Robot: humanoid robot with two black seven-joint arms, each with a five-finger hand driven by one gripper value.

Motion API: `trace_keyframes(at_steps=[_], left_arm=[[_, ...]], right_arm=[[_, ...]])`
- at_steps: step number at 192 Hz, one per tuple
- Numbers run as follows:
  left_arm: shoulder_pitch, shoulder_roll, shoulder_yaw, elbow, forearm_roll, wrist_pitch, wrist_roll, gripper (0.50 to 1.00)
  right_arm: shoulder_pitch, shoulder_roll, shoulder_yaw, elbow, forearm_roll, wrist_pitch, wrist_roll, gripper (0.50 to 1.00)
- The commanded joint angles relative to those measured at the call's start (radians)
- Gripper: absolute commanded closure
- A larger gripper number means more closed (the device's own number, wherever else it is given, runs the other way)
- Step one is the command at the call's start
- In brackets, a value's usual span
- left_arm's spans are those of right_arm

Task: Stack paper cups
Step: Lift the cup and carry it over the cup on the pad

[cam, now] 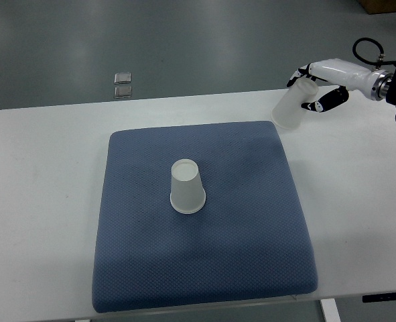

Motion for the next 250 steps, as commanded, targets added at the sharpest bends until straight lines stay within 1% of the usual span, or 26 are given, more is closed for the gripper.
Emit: trace_keyframes(at_steps=[1,51,70,89,93,97,112,125,146,165,195,213,250], left_arm=[[0.000,0.000,0.000,0.000,0.000,0.000,0.000,0.500],[0.000,0.000,0.000,0.000,0.000,0.000,0.000,0.500],[0.000,0.000,0.000,0.000,0.000,0.000,0.000,0.500],[0.000,0.000,0.000,0.000,0.000,0.000,0.000,0.500],[0.000,0.000,0.000,0.000,0.000,0.000,0.000,0.500],[0.000,0.000,0.000,0.000,0.000,0.000,0.000,0.500],[0.000,0.000,0.000,0.000,0.000,0.000,0.000,0.500],[0.000,0.000,0.000,0.000,0.000,0.000,0.000,0.500],[0.000,0.000,0.000,0.000,0.000,0.000,0.000,0.500],[0.000,0.000,0.000,0.000,0.000,0.000,0.000,0.500],[0.000,0.000,0.000,0.000,0.000,0.000,0.000,0.500],[0.000,0.000,0.000,0.000,0.000,0.000,0.000,0.500],[0.000,0.000,0.000,0.000,0.000,0.000,0.000,0.500]], right_arm=[[0.043,-0.005,0.000,0.028,0.059,0.034,0.009,0.865],[0.117,-0.048,0.006,0.152,0.079,0.105,0.022,0.859],[0.129,-0.046,0.071,0.186,0.084,0.152,0.028,0.859],[0.130,-0.044,0.152,0.223,0.084,0.226,0.029,0.859],[0.132,-0.043,0.158,0.228,0.084,0.232,0.029,0.859],[0.134,-0.043,0.176,0.237,0.084,0.255,0.029,0.857],[0.141,-0.037,0.204,0.257,0.082,0.293,0.029,0.854],[0.152,-0.034,0.209,0.278,0.081,0.312,0.031,0.850],[0.166,-0.029,0.209,0.329,0.079,0.329,0.031,0.848],[0.166,-0.023,0.209,0.389,0.070,0.330,0.029,0.846],[0.164,-0.009,0.209,0.451,0.042,0.329,0.022,0.846],[0.161,0.012,0.209,0.471,-0.014,0.316,0.016,0.846],[0.157,0.060,0.195,0.475,-0.125,0.298,0.014,0.846]])
